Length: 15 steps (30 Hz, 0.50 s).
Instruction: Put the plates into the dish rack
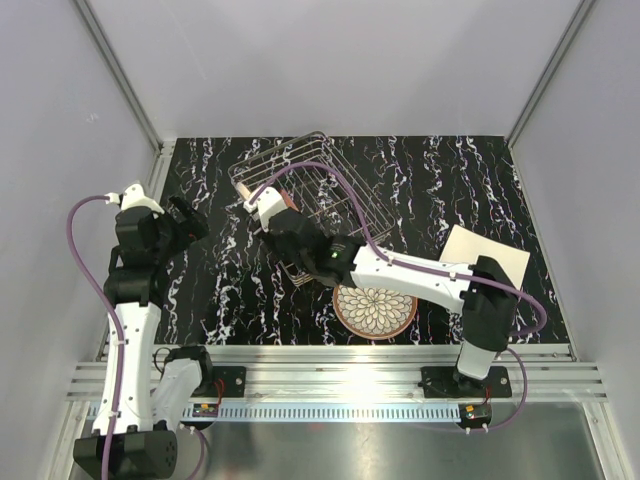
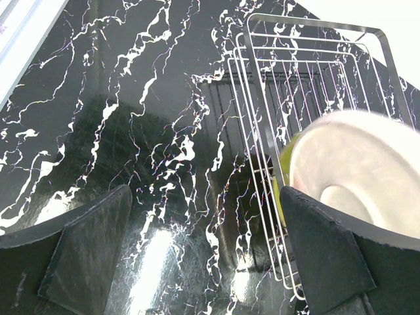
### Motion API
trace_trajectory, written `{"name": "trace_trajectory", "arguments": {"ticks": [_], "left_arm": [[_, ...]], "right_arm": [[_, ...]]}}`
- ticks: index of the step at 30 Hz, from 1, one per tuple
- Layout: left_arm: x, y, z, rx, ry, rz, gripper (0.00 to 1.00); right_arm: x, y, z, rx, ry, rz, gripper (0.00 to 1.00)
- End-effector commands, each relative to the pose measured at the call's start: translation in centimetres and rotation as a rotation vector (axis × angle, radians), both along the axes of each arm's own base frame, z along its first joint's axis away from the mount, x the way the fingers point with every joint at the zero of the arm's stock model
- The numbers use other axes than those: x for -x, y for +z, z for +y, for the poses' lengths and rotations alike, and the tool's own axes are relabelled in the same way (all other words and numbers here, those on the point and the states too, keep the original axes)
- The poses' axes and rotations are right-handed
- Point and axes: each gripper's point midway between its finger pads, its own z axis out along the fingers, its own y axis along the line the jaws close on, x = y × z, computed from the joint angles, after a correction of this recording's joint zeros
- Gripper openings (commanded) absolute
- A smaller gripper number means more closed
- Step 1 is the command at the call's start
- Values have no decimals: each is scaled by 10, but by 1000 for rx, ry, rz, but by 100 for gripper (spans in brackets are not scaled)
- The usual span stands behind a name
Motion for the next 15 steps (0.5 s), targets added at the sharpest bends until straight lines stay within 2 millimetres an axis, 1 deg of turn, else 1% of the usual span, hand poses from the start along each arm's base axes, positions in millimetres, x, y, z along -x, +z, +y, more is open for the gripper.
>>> {"name": "trace_trajectory", "arguments": {"ticks": [1,4,7,15], "left_arm": [[-8,9,-2,12,-12,-44,99],[-9,7,-3,16,-18,-40,99],[-9,8,-2,15,-13,-42,99],[-8,9,-1,14,-12,-48,99]], "right_arm": [[15,183,15,-473,80,-259,0],[16,187,15,-470,87,-266,0],[16,183,14,-467,83,-256,0],[13,150,16,-431,54,-199,0]]}}
